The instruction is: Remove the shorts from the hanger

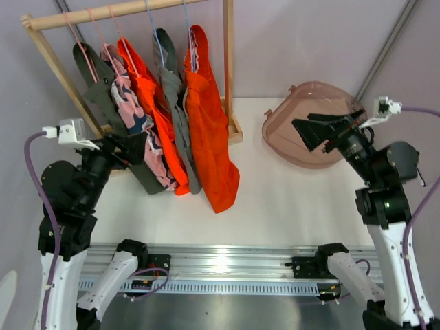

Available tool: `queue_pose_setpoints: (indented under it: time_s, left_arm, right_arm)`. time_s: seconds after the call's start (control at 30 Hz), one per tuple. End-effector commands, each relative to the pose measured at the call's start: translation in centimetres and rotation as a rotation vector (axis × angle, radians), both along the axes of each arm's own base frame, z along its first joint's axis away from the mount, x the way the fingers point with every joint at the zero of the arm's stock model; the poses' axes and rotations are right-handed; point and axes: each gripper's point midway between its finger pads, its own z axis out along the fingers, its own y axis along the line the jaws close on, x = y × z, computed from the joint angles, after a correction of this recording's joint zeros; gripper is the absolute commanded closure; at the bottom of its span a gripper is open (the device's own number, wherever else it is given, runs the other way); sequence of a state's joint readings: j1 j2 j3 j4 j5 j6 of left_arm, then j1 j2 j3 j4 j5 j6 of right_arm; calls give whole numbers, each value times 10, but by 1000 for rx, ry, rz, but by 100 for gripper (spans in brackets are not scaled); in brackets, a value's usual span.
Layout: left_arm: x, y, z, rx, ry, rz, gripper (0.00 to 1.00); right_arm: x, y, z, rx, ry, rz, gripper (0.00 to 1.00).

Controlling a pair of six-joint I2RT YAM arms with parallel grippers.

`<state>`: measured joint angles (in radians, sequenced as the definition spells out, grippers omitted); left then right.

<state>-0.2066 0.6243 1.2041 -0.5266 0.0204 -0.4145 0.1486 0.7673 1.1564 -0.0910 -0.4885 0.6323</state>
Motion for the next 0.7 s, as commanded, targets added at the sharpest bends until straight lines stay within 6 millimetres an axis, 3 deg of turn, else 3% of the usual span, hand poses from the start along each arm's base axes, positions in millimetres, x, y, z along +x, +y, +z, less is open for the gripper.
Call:
queue_pose_setpoints:
  time_s: [0.0,0.13,0.17,0.2,0.23,0.27,0.3,0.33,0.37,0.4,0.43,0.47,0.53,0.67]
  left_arm:
    - [11,26,10,135,54,130,4]
    - [26,21,28,162,60,118,4]
    - [29,21,35,159,41,121,3]
    - [34,21,34,156,44,130,4]
    - [35,22,34,151,44,139,4]
    - [40,23,27,140,61,148,4]
    - [42,24,21,137,73,157,4]
    - [43,23,18,125,75,156,4]
    - [49,21,-5,136,117,150,4]
    - [51,20,-5,127,102,148,5]
    - [47,20,-5,116,84,149,5]
    - [49,20,-21,119,109,149,5]
    - [42,25,-21,98,97,176,5]
    - [37,18,-38,93,108,155,5]
  right_arm:
    - [18,28,25,-41,-95,103,1]
    - [52,70,39,-207,-136,71,1]
    - [49,95,41,-248,-151,118,0]
    - [71,108,59,-270,-168,68,1]
    - [82,118,51,-358,-162,48,0]
    - [82,138,54,-388,-166,55,1]
    - [110,145,69,-400,-165,-50,1]
    - [123,148,62,-464,-146,-103,0]
    - [129,158,62,-481,-136,-126,1]
    - [147,168,70,-470,-144,-167,1]
    - [158,165,68,-498,-133,-229,1]
    - [166,168,68,-511,-140,-252,1]
    - [183,175,70,-493,-158,-306,1]
    - [203,179,67,-448,-168,-378,1]
